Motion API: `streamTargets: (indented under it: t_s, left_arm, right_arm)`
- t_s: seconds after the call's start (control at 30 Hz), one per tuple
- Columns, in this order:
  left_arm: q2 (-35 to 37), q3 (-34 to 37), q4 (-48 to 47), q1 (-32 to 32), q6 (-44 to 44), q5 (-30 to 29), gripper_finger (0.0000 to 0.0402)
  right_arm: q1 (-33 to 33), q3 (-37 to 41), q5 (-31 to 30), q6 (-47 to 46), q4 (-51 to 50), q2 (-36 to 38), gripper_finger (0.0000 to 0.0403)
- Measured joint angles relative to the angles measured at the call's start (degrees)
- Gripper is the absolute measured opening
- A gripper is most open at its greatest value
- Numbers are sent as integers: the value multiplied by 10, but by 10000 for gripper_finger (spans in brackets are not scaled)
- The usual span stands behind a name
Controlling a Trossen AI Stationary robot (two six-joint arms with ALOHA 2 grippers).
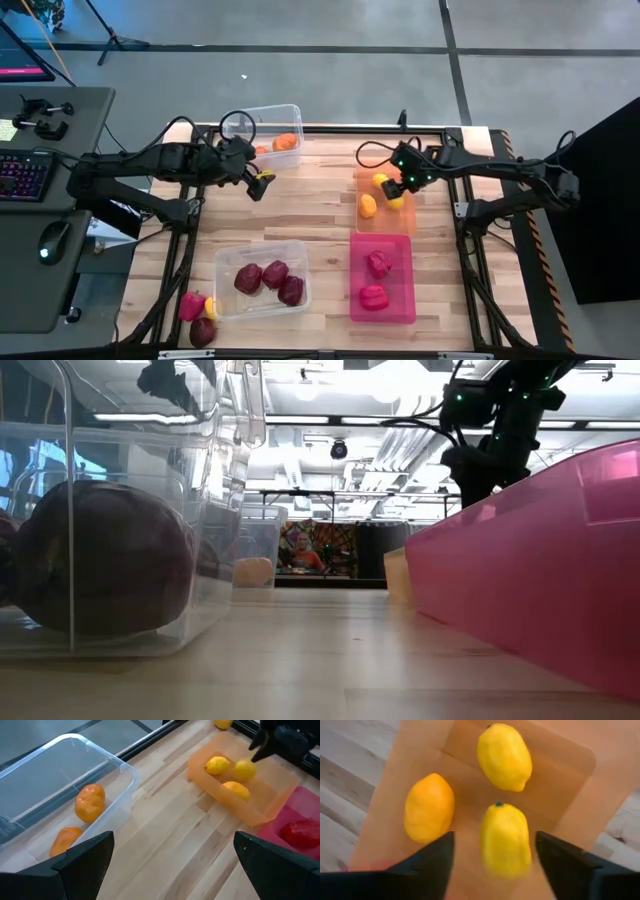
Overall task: Sort produce into baskets
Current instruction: Put the yellow lemon into the orange bin
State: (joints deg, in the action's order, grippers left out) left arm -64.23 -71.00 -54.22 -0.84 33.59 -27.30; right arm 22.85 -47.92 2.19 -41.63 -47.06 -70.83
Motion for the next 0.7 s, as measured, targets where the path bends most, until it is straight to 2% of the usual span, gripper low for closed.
streamTargets:
  t_s: [0.13, 0.2, 0.27, 0.37, 0.43, 0.53, 0.6, 0.7]
  left_arm:
    - [0, 0, 0, 0, -13, 1, 399]
    - [0, 0, 0, 0, -13, 1, 399]
    - [0, 0, 0, 0, -13, 0, 399]
    - [0, 0, 0, -1, -13, -3, 399]
    - [0, 0, 1, -4, -10, -3, 399]
    - [0, 0, 1, -8, 4, -3, 399]
    - [0, 0, 1, -8, 8, -3, 399]
    - [0, 0, 1, -8, 8, -3, 399]
  right_arm:
    - [20, -9, 21, 19, -5, 0, 374]
    - [37, -35, 26, 17, -23, 0, 392]
    - [57, -69, -6, 31, -54, 0, 384]
    - [83, -121, -89, 125, -71, 1, 366]
    - [104, -148, -163, 145, -72, -3, 361]
    - [147, -167, -289, 115, -73, -23, 359]
    - [184, -164, -305, 105, -60, -38, 359]
    - [237, -145, -264, 111, -39, -74, 359]
